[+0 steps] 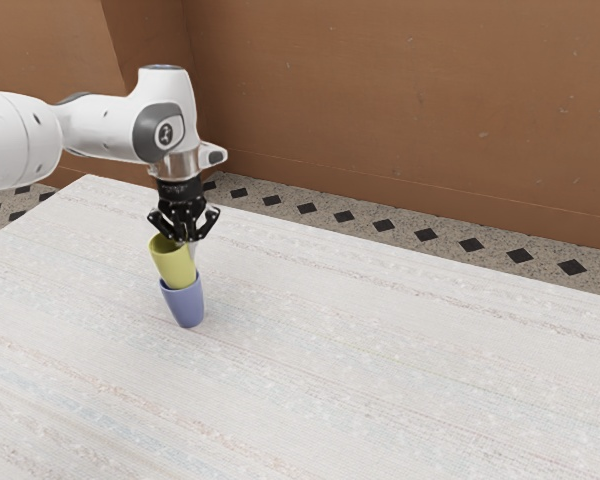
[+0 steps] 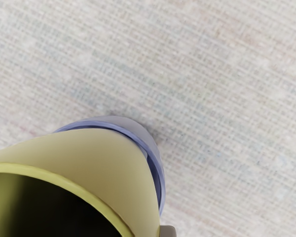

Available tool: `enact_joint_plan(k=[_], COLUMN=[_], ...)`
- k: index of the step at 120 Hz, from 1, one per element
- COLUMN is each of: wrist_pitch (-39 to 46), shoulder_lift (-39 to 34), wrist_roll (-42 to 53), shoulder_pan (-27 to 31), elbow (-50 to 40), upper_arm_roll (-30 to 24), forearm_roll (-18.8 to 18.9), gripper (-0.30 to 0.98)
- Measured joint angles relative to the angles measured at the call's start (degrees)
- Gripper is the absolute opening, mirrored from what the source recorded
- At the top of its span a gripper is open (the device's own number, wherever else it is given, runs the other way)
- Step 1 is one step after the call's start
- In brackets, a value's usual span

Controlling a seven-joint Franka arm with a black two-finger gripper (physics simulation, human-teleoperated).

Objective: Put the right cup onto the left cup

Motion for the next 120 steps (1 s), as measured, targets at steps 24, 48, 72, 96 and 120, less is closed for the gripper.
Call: enact_joint_plan(k=[24, 48, 72, 96, 120], wrist_pitch=[1.83, 2.88, 2.37, -1.48, -8.45], shoulder_lift=[0.34, -0.27, -5.35, -10.73, -15.66], wrist_roll=[0.08, 0.4, 0.77, 2.07, 6.2], shoulder_pan=[-0.08, -0.37, -0.81, -1.53, -1.83], elbow=[-1.15, -1.25, -2.51, -2.19, 0.8], upper_arm_roll=[-0.53, -0.78, -1.7, -2.68, -3.08], forearm_roll=[-0.18, -0.28, -0.29, -0.27, -0.38], gripper=[0.09, 0.45, 0.59, 0.65, 0.67])
